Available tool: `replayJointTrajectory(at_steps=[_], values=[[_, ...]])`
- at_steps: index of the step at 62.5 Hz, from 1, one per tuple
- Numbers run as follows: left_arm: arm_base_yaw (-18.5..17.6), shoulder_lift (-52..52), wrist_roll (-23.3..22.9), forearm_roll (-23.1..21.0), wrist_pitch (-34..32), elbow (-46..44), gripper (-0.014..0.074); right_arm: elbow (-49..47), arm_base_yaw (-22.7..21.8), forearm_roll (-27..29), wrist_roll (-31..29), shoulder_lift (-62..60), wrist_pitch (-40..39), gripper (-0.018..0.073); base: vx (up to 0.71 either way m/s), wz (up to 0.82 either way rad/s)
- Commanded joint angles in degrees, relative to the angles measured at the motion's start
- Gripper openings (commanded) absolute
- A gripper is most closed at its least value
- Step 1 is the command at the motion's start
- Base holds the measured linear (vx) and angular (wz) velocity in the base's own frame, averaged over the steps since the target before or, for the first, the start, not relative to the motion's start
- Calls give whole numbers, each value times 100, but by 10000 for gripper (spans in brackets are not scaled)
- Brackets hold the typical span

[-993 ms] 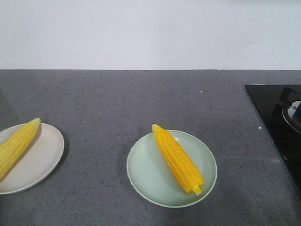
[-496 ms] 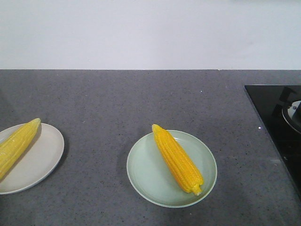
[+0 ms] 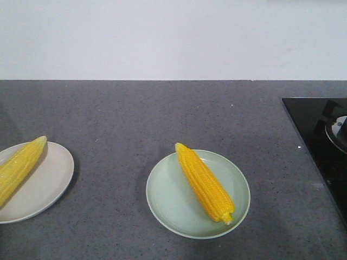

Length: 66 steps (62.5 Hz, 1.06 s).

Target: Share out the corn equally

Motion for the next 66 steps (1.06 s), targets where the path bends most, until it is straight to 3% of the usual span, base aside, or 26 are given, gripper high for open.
replayJointTrajectory(at_steps=[1,66], values=[[-35,-91,-34,-17,-382,84,-8,67,-44,-59,-15,-22,-457,-3,0,0],[-35,-92,-34,-17,-382,84,-6,67,-44,-59,-15,-22,-457,-3,0,0]])
